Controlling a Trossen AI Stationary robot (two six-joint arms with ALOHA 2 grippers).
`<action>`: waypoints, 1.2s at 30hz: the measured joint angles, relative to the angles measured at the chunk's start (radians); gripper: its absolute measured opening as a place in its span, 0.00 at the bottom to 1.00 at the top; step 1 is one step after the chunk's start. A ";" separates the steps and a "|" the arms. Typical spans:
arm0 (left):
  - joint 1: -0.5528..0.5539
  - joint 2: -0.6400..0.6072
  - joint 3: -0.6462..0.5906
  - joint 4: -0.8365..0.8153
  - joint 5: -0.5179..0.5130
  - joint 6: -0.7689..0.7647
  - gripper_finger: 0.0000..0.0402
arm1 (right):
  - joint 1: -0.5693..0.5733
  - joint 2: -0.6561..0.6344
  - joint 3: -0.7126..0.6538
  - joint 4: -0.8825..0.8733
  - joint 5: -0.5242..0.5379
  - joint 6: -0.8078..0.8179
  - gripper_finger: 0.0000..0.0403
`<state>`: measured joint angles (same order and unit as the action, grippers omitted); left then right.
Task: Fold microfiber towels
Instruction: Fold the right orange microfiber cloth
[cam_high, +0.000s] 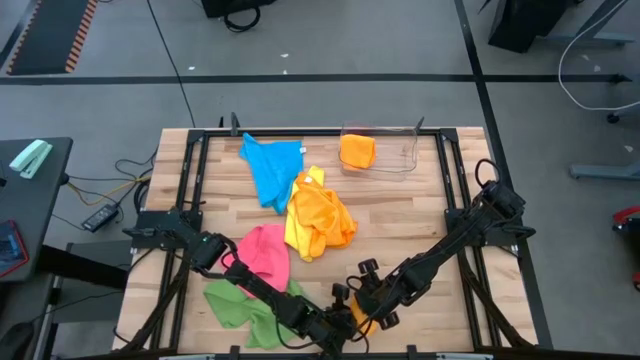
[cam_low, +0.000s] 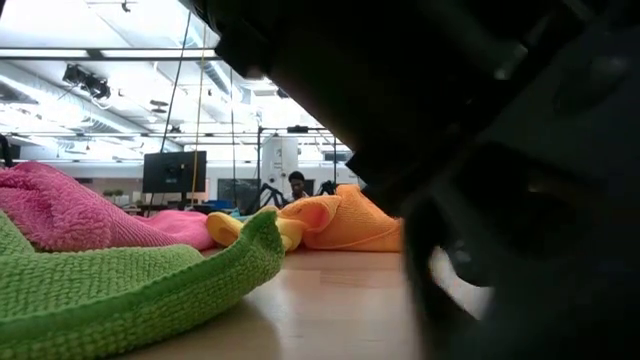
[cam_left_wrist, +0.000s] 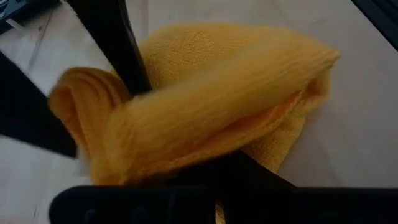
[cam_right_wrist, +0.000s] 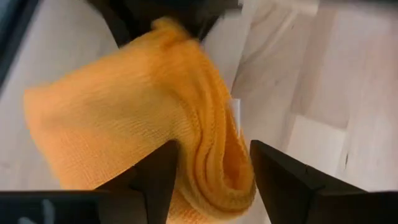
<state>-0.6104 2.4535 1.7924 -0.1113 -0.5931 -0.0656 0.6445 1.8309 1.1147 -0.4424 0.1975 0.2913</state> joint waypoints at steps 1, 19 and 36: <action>-0.001 -0.006 0.000 -0.009 0.001 0.006 0.05 | 0.000 0.000 -0.014 0.005 0.000 0.008 0.53; -0.027 -0.155 0.000 -0.025 -0.010 -0.025 0.17 | 0.000 0.001 -0.068 0.064 0.001 0.057 0.53; 0.009 -0.066 0.000 0.050 0.004 -0.167 0.54 | 0.013 0.002 -0.068 0.079 0.001 0.055 0.53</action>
<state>-0.6010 2.3878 1.7924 -0.0612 -0.5891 -0.2323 0.6571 1.8324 1.0470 -0.3638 0.1986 0.3458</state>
